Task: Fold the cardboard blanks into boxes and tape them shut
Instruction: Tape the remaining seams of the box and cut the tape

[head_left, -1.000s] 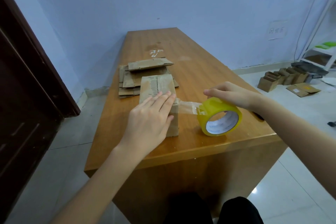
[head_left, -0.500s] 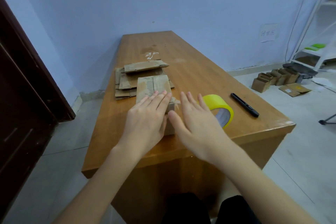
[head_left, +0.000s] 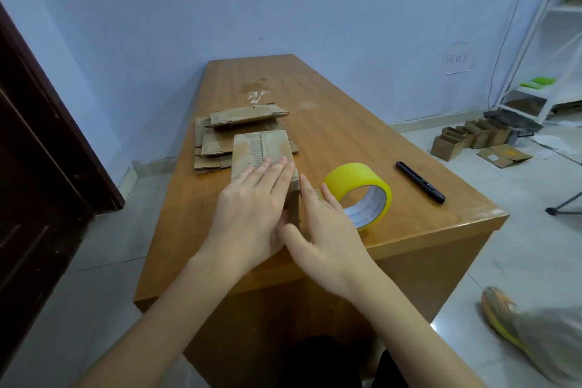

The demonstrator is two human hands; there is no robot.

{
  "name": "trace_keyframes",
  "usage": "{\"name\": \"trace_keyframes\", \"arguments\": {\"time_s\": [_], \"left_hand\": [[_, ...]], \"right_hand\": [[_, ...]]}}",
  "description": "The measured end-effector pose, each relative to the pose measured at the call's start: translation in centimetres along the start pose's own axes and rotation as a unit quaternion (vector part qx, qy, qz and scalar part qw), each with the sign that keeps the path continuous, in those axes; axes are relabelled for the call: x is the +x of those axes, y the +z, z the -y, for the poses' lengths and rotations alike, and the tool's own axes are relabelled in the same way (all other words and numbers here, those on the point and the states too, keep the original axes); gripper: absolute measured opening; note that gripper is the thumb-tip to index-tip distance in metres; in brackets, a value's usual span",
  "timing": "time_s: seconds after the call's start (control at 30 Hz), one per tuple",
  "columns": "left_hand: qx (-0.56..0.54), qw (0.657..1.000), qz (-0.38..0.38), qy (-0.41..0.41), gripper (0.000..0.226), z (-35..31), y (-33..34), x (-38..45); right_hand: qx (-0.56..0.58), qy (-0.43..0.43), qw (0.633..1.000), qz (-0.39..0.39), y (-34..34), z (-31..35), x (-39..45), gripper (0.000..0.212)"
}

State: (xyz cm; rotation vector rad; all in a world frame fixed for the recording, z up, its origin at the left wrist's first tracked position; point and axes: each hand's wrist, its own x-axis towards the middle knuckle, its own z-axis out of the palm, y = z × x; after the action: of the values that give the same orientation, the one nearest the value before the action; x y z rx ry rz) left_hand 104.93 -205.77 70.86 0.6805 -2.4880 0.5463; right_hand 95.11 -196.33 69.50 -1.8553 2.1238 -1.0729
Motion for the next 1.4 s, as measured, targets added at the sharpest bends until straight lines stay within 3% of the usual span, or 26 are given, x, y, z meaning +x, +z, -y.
{"name": "trace_keyframes", "arguments": {"time_s": [0.13,0.27,0.33,0.47,0.57,0.63,0.7,0.83,0.9,1.07,1.2,1.3,1.4], "left_hand": [[-0.004,1.0,-0.009,0.007,0.065,0.2,-0.2,0.1],[-0.007,1.0,-0.007,0.013,0.072,0.4,-0.3,0.0],[-0.009,1.0,-0.005,0.009,0.075,0.4,-0.2,0.0],[-0.004,1.0,-0.007,0.008,0.075,0.7,0.1,0.0],[-0.006,1.0,-0.021,0.008,0.071,0.8,0.2,0.0],[-0.007,1.0,-0.028,0.004,0.067,0.8,0.2,0.1],[-0.017,0.999,-0.04,0.006,0.065,0.8,0.0,0.1],[-0.031,0.998,-0.025,0.041,0.055,1.8,-1.1,0.8],[-0.049,0.997,0.003,0.055,0.048,2.3,-1.9,1.2],[-0.06,0.992,0.046,0.099,0.034,3.0,-2.3,2.2],[-0.096,0.987,0.063,0.11,0.031,3.4,-2.4,2.5],[-0.087,0.989,0.069,0.1,0.037,3.5,-2.7,2.7],[-0.051,0.995,0.035,0.078,0.055,3.1,-2.3,2.9]], "right_hand": [[-0.025,-0.009,0.999,0.021,-0.1,0.4,-0.3,0.095],[0.113,0.051,0.992,0.02,-1.9,1.1,0.2,0.076],[0.156,0.05,0.986,0.014,-2.0,1.3,0.7,0.074],[0.126,0.009,0.99,0.057,-1.3,2.2,0.7,0.085],[0.138,0.02,0.99,-0.024,-3.7,1.1,0.6,0.081],[0.088,0.062,0.985,-0.137,-6.4,-1.7,1.8,0.065],[-0.022,0.144,0.974,-0.175,-8.9,-6.4,3.7,0.05],[-0.264,0.334,0.905,-0.009,-9.6,-15.7,4.6,0.05],[-0.322,0.344,0.881,0.029,-8.7,-17.9,4.0,0.05],[-0.387,0.262,0.884,-0.023,-8.5,-18.0,4.0,0.025],[-0.206,0.309,0.925,-0.082,-9.1,-15.9,4.1,0.032],[-0.042,0.256,0.958,-0.121,-10.0,-11.9,3.1,0.016],[0.201,0.228,0.948,-0.092,-11.0,-6.1,0.9,0.012]]}}
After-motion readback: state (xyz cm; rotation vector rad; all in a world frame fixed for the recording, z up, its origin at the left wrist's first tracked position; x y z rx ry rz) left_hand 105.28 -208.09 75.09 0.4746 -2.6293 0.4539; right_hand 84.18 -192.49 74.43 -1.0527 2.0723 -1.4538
